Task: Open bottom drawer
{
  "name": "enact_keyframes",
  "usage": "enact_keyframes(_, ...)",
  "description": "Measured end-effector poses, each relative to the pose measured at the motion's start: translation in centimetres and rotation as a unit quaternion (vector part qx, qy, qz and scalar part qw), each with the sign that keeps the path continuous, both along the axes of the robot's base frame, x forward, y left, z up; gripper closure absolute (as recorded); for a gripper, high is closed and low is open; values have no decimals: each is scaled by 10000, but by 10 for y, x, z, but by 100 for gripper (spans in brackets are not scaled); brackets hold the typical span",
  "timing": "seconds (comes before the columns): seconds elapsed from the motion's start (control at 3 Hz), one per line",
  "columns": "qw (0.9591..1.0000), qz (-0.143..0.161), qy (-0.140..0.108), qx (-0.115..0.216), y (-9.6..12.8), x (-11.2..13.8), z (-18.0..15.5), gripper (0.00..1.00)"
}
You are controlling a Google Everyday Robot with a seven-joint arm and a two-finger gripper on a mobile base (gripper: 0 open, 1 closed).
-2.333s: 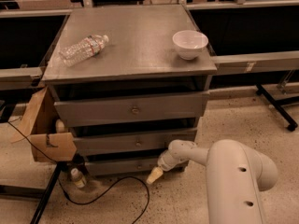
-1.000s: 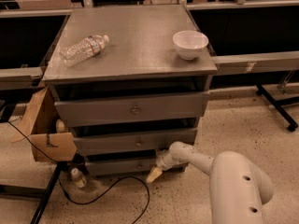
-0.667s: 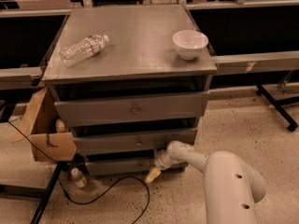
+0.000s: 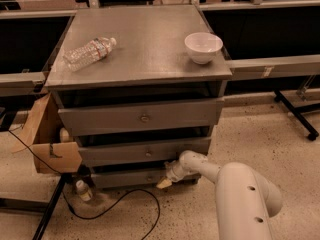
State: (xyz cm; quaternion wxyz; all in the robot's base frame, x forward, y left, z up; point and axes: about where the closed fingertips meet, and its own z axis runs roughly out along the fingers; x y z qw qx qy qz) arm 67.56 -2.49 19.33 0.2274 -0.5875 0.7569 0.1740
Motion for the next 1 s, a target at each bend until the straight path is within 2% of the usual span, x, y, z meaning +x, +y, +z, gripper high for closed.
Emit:
enact_keyframes(0.33,10000,-5,30,-5,-1,0,1,70)
enact_keyframes(0.67,10000,-5,30,-5,-2,3,8,93)
enact_keyframes(1.0,10000,-8,28,-8,-5,3,12,100)
